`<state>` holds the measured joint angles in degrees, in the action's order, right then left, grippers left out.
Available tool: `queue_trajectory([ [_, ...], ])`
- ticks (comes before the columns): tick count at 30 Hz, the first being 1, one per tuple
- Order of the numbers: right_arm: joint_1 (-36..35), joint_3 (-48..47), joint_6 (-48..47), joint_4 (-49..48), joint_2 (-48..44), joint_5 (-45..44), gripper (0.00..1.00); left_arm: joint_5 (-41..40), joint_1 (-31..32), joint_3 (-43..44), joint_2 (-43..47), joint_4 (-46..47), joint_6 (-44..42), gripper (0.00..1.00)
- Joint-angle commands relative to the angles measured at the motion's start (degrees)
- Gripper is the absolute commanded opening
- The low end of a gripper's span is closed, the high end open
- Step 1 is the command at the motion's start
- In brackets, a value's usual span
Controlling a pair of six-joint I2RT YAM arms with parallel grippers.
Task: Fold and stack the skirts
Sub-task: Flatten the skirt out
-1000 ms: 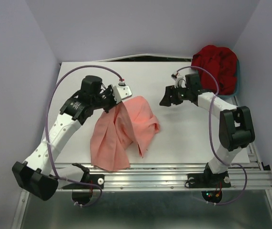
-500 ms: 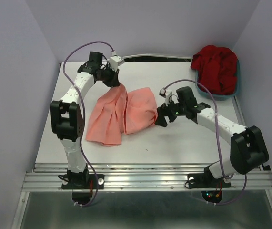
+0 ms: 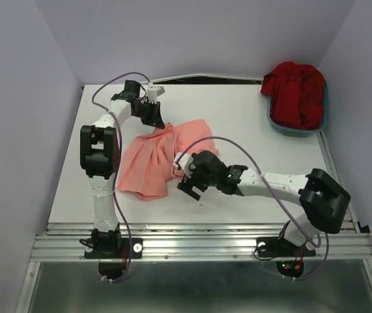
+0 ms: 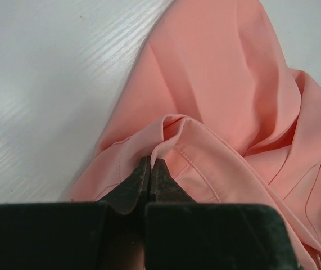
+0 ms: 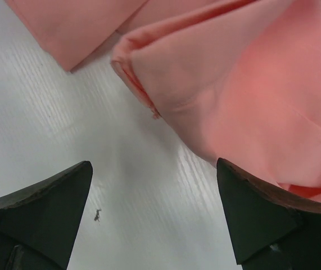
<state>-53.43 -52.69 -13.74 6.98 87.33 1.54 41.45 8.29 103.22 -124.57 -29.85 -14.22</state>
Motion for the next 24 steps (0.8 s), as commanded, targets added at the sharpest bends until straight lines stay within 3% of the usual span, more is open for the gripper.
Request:
queue_trajectory([
  [1, -4.7, -4.2, -1.5, -8.1, 3.7, -13.6, 0.96, 2.9, -0.6, 2.2, -0.1, -1.0, 3.1, 0.0],
  [8, -7.0, -13.2, 5.6, -7.2, 14.1, -24.1, 0.93, 2.8, -1.0, 1.6, 0.3, -0.9, 2.7, 0.0],
  [12, -7.0, -13.7, 5.0, -10.2, 14.7, -29.0, 0.7, 2.8, -1.4, 0.4, 1.7, -0.9, 2.1, 0.0],
  [14, -5.8, -13.9, 4.6, -10.9, 13.7, -29.8, 0.52, 2.8, -2.1, -0.6, 3.1, -0.9, 1.7, 0.0],
  [15, -5.2, -14.2, 4.1, -11.4, 13.3, -30.0, 0.32, 2.8, -2.4, -0.8, 3.5, -1.0, 1.7, 0.0],
  [18, -1.0, -14.8, 3.5, -11.5, 11.2, -29.5, 0.01, 2.9, -4.1, -0.7, 5.7, -2.1, 0.6, 0.0],
  [24, 10.8, -17.6, -1.1, -8.1, 4.2, -19.7, 0.01, 1.4, -7.9, 7.2, 11.7, -9.1, -6.7, 0.0],
])
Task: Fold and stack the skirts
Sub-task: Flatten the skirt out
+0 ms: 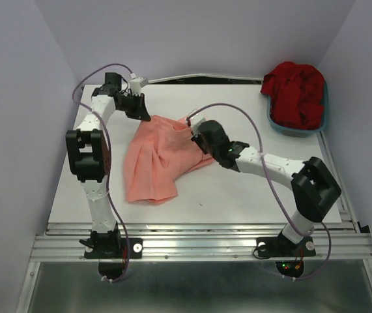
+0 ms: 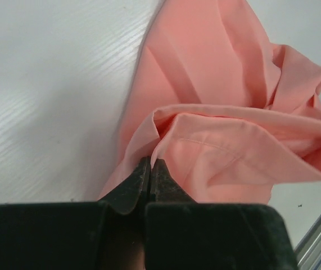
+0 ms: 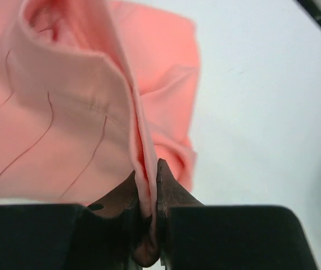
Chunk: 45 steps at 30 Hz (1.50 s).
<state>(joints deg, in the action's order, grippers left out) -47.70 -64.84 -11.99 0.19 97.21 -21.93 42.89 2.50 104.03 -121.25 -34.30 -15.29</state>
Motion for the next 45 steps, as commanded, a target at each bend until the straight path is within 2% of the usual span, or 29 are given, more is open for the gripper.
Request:
queue_trajectory([
  [1, 6.6, -7.3, -4.8, -0.5, -7.0, 7.8, 0.01, -0.8, -2.1, 7.8, 9.8, -6.4, -8.9, 0.0],
  [6, 16.1, -17.7, -9.1, 7.1, -6.8, 15.1, 0.01, 0.2, -4.5, 13.4, 14.9, -7.4, -17.8, 0.0],
  [9, 19.1, -25.0, -11.3, 8.3, -6.2, 17.9, 0.01, 1.4, -5.0, 11.3, 20.4, -3.1, -20.9, 0.0],
  [10, 20.8, -26.8, -12.4, 8.5, -5.8, 18.8, 0.01, 1.8, -5.3, 10.2, 23.7, 1.0, -21.0, 0.0],
  [13, 23.0, -34.5, -14.2, 10.5, -4.8, 19.8, 0.01, 1.2, -5.9, 4.3, 30.9, 8.1, -20.8, 0.0],
  [14, 24.2, -36.1, -14.5, 11.0, -4.2, 20.4, 0.01, 0.8, -6.0, 0.1, 32.8, 13.2, -20.7, 0.0],
  [16, 24.8, -38.5, -15.4, 12.6, -4.2, 20.8, 0.01, 0.8, -5.9, -5.6, 39.2, 17.7, -23.1, 0.0],
  [20, 24.8, -36.0, -17.2, 15.9, -7.4, 26.4, 0.01, 3.6, -5.6, -22.2, 50.6, 21.8, -36.0, 0.0],
  [22, 24.8, -34.6, -17.6, 17.5, -9.9, 28.2, 0.01, 4.3, -5.6, -23.7, 53.6, 18.6, -42.5, 0.0],
  [25, 24.8, -34.1, -19.2, 22.9, -11.4, 33.0, 0.01, 8.1, -5.6, -19.7, 52.1, 5.4, -47.0, 0.0],
  [26, 24.8, -33.3, -19.6, 25.0, -11.7, 35.8, 0.01, 9.6, -5.6, -17.7, 51.4, -2.0, -50.2, 0.0],
  [29, 24.8, -32.6, -19.7, 26.9, -12.2, 36.9, 0.01, 10.5, -5.2, -17.1, 50.0, -1.6, -42.8, 0.0],
  [30, 24.8, -32.7, -20.0, 26.8, -12.3, 36.3, 0.01, 8.3, -5.4, -16.9, 50.1, 3.4, -34.2, 0.0],
  [33, 24.8, -33.2, -20.7, 25.2, -12.0, 32.8, 0.01, 5.6, -7.2, -17.8, 50.4, 14.8, -20.6, 0.0],
  [36, 24.8, -33.7, -21.6, 22.1, -10.3, 28.7, 0.01, 1.5, -6.4, -18.2, 49.0, 17.8, -20.1, 0.0],
  [40, 26.2, -34.6, -21.0, 15.3, -4.9, 24.4, 0.01, -3.1, -6.4, -15.5, 41.0, 22.1, -15.9, 0.0],
  [42, 27.7, -38.2, -20.6, 12.1, -1.4, 22.8, 0.01, -3.6, -6.4, -12.5, 37.8, 26.4, -13.1, 0.0],
  [43, 28.3, -43.1, -19.9, 11.7, 2.9, 22.3, 0.01, -3.3, -6.3, -11.3, 34.6, 30.0, -11.3, 0.0],
  [44, 28.9, -43.2, -19.4, 11.2, 5.2, 22.2, 0.01, -3.1, -6.4, -10.1, 32.9, 31.7, -10.1, 0.0],
  [45, 30.0, -49.6, -18.8, 10.9, 7.6, 22.1, 0.01, -2.9, -6.4, -6.6, 31.1, 33.5, -8.9, 0.0],
])
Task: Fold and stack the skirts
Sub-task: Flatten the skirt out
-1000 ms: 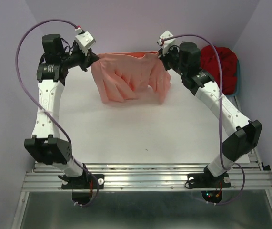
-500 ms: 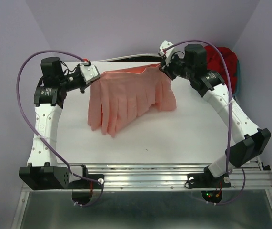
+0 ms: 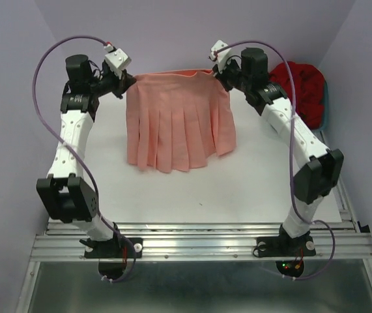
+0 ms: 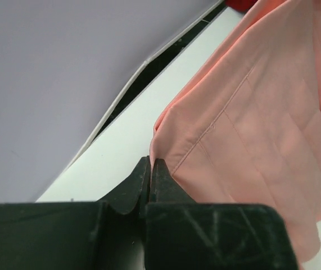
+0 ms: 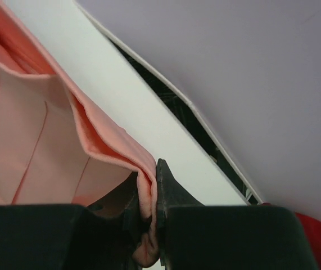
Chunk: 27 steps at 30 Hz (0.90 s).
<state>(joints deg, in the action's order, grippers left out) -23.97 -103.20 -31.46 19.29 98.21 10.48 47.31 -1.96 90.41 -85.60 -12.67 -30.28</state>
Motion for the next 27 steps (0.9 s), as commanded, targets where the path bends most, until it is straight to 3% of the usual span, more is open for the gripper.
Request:
queue_trajectory([
  [1, 6.9, -15.0, 1.9, -8.4, 9.2, -10.3, 0.01, -7.4, -1.9, 9.1, -8.4, 13.0, 7.4, 0.0],
  [3, 8.0, -26.5, 3.1, -8.9, 16.1, -12.0, 0.01, -8.2, -1.9, 14.4, -12.6, 17.7, 10.9, 0.0],
  [6, 8.6, -40.8, 2.5, -11.2, 23.8, -13.5, 0.01, -12.8, -1.9, 31.0, -20.6, 21.3, 13.1, 0.0],
  [9, 9.1, -42.6, 1.3, -16.8, 24.6, -13.4, 0.01, -12.3, -2.6, 39.7, -25.8, 26.1, 14.7, 0.0],
  [11, 9.1, -35.3, 0.7, -21.2, 20.4, -11.7, 0.01, -11.4, -2.6, 39.8, -26.7, 30.0, 13.2, 0.0],
  [15, 9.1, -10.6, -3.4, -29.5, 12.2, -1.4, 0.01, -4.1, -2.6, 29.7, -23.9, 32.4, 5.8, 0.0],
  [17, 9.1, 5.9, -8.6, -34.5, 6.8, 3.6, 0.01, -1.2, -2.3, 18.7, -20.8, 32.2, 0.2, 0.0],
  [19, 9.1, 15.7, -14.7, -38.8, 3.9, 9.6, 0.01, 1.5, -2.0, 6.8, -18.6, 30.3, -5.9, 0.0],
  [20, 9.1, 23.8, -16.3, -39.4, 3.3, 12.3, 0.01, 1.6, -1.8, 2.3, -16.5, 27.7, -14.0, 0.0],
  [21, 9.1, 27.6, -19.7, -40.7, 2.8, 13.2, 0.01, 1.5, -1.6, -6.3, -15.4, 26.6, -18.1, 0.0],
  [23, 8.6, 34.4, -22.0, -41.2, 1.2, 15.0, 0.01, 1.0, -1.2, -14.7, -11.7, 23.0, -30.0, 0.0],
  [26, 7.9, 45.7, -25.6, -37.6, -3.6, 17.7, 0.01, 0.1, -1.0, -30.2, -6.0, 18.1, -39.6, 0.0],
  [27, 7.9, 47.7, -26.4, -37.6, -5.2, 18.5, 0.01, 0.2, -0.9, -30.2, -4.7, 15.8, -39.7, 0.0],
])
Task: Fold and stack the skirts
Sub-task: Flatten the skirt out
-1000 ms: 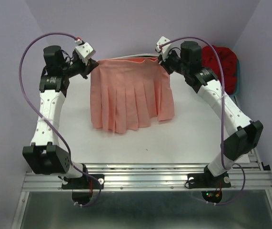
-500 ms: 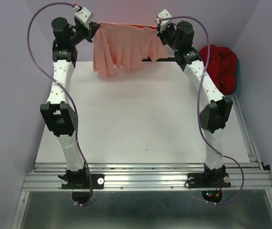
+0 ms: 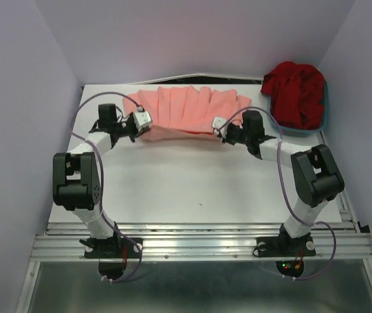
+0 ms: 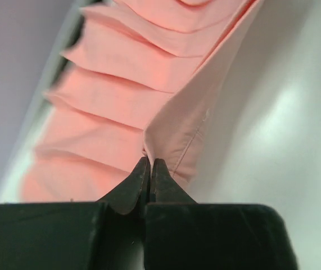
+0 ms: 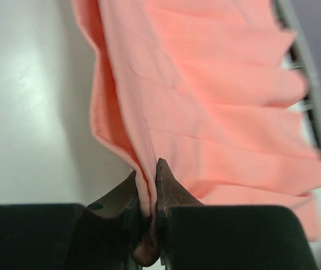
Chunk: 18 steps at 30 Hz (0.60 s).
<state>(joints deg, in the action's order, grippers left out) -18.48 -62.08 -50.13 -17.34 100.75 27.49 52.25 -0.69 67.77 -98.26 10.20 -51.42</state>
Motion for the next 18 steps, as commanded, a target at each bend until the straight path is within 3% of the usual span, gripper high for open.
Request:
queue_trajectory([
  [1, 1.9, 10.5, -9.4, 2.9, -9.4, 2.0, 0.01, -4.7, -2.2, -11.3, 11.0, -9.4, -23.5, 0.0],
  [5, 0.3, 20.5, -13.4, 11.1, -18.5, 4.3, 0.03, -4.3, -2.2, -18.4, 17.8, -19.2, -31.3, 0.0],
  [7, -2.0, 25.1, -15.6, 15.9, -23.7, 4.9, 0.12, -4.4, -2.0, -21.3, 20.9, -25.3, -37.0, 0.03],
  [8, -4.1, 26.4, -15.9, 17.2, -25.6, 5.2, 0.21, -4.6, -2.0, -22.2, 22.0, -29.8, -39.1, 0.08],
  [9, -5.3, 27.4, -16.6, 21.5, -29.5, 5.6, 0.42, -5.0, -2.1, -23.8, 22.9, -32.2, -41.2, 0.15],
  [12, -9.9, 29.6, -16.1, 27.9, -35.8, 5.9, 0.97, -6.0, -1.9, -25.6, 27.6, -43.4, -51.7, 0.63],
  [13, -10.4, 29.7, -15.4, 29.1, -37.9, 5.8, 1.0, -6.2, -1.9, -25.8, 29.2, -45.4, -53.0, 0.82],
  [14, -10.4, 29.4, -13.8, 30.0, -41.8, 5.2, 1.0, -6.3, -1.9, -25.4, 32.7, -48.0, -52.7, 0.89],
  [17, -10.4, 27.7, -10.6, 29.7, -46.3, 0.7, 1.0, -6.2, -2.0, -23.7, 39.1, -48.2, -45.5, 0.89],
  [18, -10.4, 26.0, -10.3, 28.6, -46.3, -3.7, 1.0, -6.5, -2.0, -21.7, 40.0, -46.2, -36.9, 0.89],
])
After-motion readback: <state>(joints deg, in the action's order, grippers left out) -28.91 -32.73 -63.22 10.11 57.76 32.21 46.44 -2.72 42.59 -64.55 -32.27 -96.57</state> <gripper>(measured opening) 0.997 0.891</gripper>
